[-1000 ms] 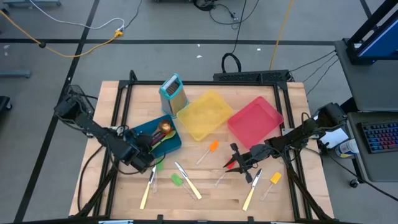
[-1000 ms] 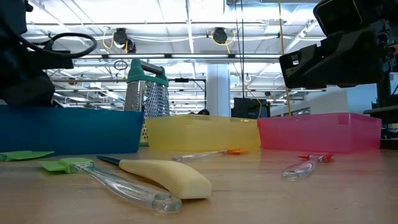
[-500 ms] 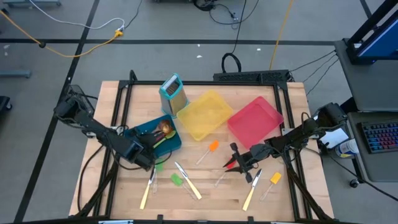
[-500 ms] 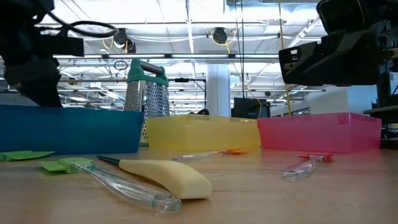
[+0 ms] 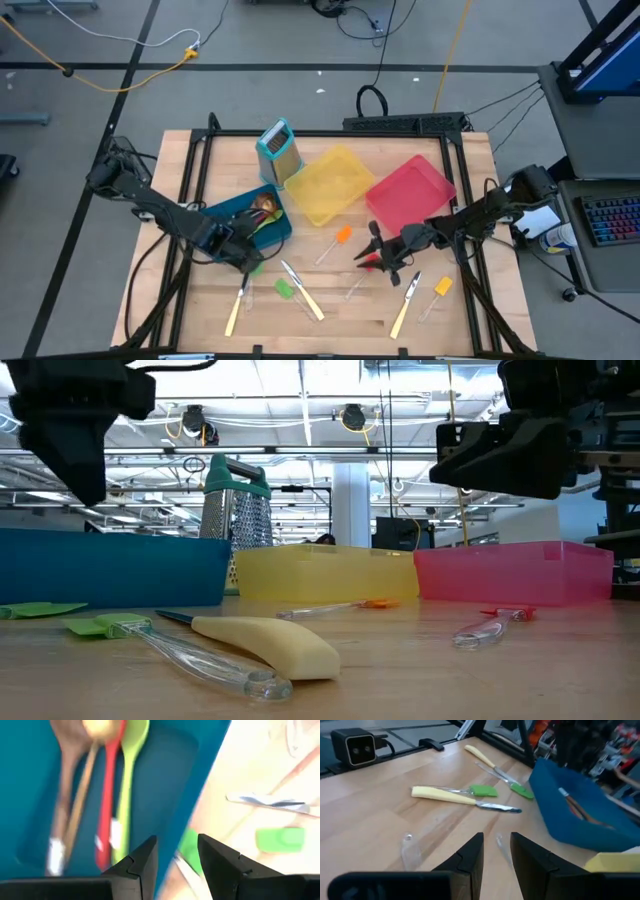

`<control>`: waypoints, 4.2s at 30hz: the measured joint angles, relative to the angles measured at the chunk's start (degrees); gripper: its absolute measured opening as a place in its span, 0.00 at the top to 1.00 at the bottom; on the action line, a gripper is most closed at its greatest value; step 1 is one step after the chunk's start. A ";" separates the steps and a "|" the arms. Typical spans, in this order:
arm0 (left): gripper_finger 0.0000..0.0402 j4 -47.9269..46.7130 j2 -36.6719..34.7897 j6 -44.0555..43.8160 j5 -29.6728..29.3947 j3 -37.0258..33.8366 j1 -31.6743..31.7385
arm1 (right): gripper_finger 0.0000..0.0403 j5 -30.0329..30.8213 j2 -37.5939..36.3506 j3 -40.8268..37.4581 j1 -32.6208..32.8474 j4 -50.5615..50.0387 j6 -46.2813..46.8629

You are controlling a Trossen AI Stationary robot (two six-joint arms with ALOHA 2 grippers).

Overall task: Pick & Place Kitchen Items
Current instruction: Put the yellow table knife into the red bin

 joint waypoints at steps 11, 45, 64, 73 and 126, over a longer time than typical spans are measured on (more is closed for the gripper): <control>0.64 11.69 6.52 -22.71 19.55 0.00 -5.46 | 0.78 -8.06 0.00 0.02 -5.77 4.27 -10.22; 0.68 27.35 24.19 -51.35 31.97 0.17 -21.40 | 0.78 -14.94 0.00 0.07 -14.68 14.17 -20.49; 0.82 21.22 24.53 -46.39 29.06 2.10 -21.76 | 0.78 -14.97 0.00 0.09 -14.66 13.03 -17.45; 0.82 -0.18 24.61 -45.49 14.45 16.02 -23.25 | 0.78 -14.97 0.00 0.09 -14.66 12.75 -17.43; 0.81 38.17 24.48 47.46 -31.40 19.93 14.33 | 0.70 1.82 5.16 6.12 -20.71 34.20 26.64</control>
